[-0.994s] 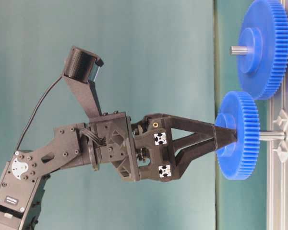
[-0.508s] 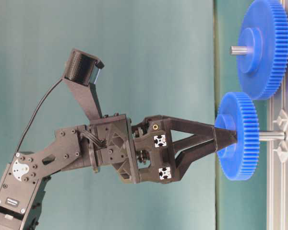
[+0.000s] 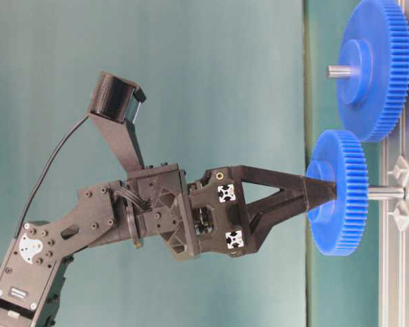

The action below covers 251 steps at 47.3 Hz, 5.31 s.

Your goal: Find the location of the shaft and insert the small gear.

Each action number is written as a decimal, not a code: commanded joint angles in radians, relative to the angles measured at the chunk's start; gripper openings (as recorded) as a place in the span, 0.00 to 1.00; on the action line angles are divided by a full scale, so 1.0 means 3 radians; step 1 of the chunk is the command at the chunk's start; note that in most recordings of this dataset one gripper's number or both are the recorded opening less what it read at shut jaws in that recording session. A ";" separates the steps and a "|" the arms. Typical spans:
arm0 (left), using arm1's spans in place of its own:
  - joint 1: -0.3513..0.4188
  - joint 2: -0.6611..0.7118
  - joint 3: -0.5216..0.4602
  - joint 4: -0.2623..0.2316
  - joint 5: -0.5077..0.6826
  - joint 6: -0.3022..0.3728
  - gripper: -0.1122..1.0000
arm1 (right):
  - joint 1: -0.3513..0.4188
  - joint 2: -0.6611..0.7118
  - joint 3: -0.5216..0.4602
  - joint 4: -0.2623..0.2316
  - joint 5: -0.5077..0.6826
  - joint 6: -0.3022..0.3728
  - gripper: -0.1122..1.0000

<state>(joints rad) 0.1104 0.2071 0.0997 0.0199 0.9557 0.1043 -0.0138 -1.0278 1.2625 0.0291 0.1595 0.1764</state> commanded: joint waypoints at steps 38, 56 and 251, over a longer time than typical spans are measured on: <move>-0.0159 -0.0235 -0.0026 0.0026 -0.0005 -0.0036 0.86 | -0.0005 0.0020 -0.0046 -0.0005 -0.0031 0.0026 0.10; -0.0159 -0.0235 -0.0031 0.0020 0.0010 -0.0031 0.86 | -0.0005 0.0020 -0.0046 -0.0005 -0.0031 0.0026 0.10; -0.0205 -0.0701 0.0036 0.0020 0.0189 -0.0031 0.86 | -0.0005 0.0020 -0.0010 -0.0005 -0.0061 0.0026 0.10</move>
<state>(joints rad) 0.0522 0.0230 0.1212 0.0230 1.0186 0.0936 -0.0138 -1.0278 1.2701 0.0276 0.1488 0.1764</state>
